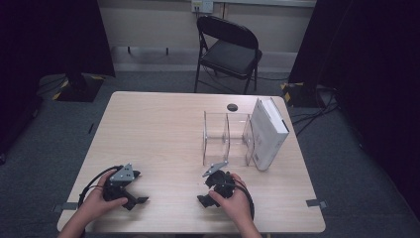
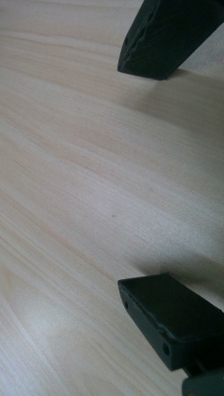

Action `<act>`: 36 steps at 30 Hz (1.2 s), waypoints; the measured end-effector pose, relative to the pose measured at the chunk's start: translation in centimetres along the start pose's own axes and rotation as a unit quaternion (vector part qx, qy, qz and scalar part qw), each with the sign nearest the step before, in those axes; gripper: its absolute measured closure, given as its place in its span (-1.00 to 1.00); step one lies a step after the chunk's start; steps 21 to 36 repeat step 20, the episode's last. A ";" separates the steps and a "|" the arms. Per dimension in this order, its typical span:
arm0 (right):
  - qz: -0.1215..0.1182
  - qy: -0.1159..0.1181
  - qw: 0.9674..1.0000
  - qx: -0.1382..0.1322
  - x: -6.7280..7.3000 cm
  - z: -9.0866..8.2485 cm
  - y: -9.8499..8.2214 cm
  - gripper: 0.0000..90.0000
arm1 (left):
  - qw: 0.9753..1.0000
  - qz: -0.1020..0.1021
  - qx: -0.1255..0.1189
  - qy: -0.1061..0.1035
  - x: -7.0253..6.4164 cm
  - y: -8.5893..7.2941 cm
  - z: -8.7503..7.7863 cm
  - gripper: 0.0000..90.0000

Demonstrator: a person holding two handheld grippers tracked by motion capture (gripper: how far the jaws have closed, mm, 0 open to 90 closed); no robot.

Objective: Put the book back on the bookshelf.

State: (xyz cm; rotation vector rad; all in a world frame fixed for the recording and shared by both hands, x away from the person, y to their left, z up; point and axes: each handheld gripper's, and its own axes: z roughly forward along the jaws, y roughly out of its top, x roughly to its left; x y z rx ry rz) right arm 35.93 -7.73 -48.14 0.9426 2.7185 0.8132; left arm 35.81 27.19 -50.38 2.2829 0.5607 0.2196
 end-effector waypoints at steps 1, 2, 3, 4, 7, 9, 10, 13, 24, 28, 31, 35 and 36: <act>-0.004 -0.002 1.000 -0.004 0.1 0.1 -0.1 -0.75 | 1.000 0.000 0.000 0.000 0.0 0.0 0.0 -1.00; -0.010 -0.007 1.000 -0.005 0.3 0.2 -0.1 -0.75 | 1.000 0.000 0.000 0.000 0.0 0.0 0.0 -1.00; -0.016 -0.010 1.000 -0.007 0.4 0.2 -0.2 -0.78 | 1.000 0.000 0.000 0.000 0.0 0.0 0.0 -1.00; -0.016 -0.010 1.000 -0.007 0.4 0.2 -0.2 -0.78 | 1.000 0.000 0.000 0.000 0.0 0.0 0.0 -1.00; -0.012 -0.013 0.999 -0.027 0.4 0.3 -0.6 -0.78 | 1.000 0.000 0.000 0.000 0.0 0.0 0.0 -1.00; -0.011 -0.013 0.999 -0.042 0.4 0.3 -1.0 -0.78 | 1.000 -0.002 -0.002 0.001 0.0 0.0 0.0 -1.00; -0.014 -0.016 0.999 -0.049 0.4 0.3 -1.1 -0.78 | 1.000 -0.002 -0.002 0.000 0.0 0.0 0.0 -1.00; -0.009 -0.016 0.998 -0.063 0.4 0.4 -1.4 -0.78 | 1.000 -0.002 -0.002 0.000 0.0 0.0 0.0 -1.00; -0.012 -0.015 0.996 -0.091 0.4 0.4 -2.2 -0.78 | 1.000 -0.002 -0.002 0.000 0.0 0.0 0.0 -1.00; -0.012 -0.015 0.996 -0.091 0.4 0.4 -2.2 -0.78 | 1.000 -0.002 -0.002 0.000 0.0 0.0 0.0 -1.00; -0.012 -0.015 0.996 -0.091 0.4 0.4 -2.2 -0.78 | 1.000 -0.002 -0.002 0.000 0.0 0.0 0.0 -1.00; -0.012 -0.015 0.996 -0.091 0.4 0.4 -2.2 -0.78 | 1.000 -0.002 -0.002 0.000 0.0 0.0 0.0 -1.00; -0.012 -0.015 0.996 -0.091 0.4 0.4 -2.2 -0.78 | 1.000 -0.002 -0.002 0.000 0.0 0.0 0.0 -1.00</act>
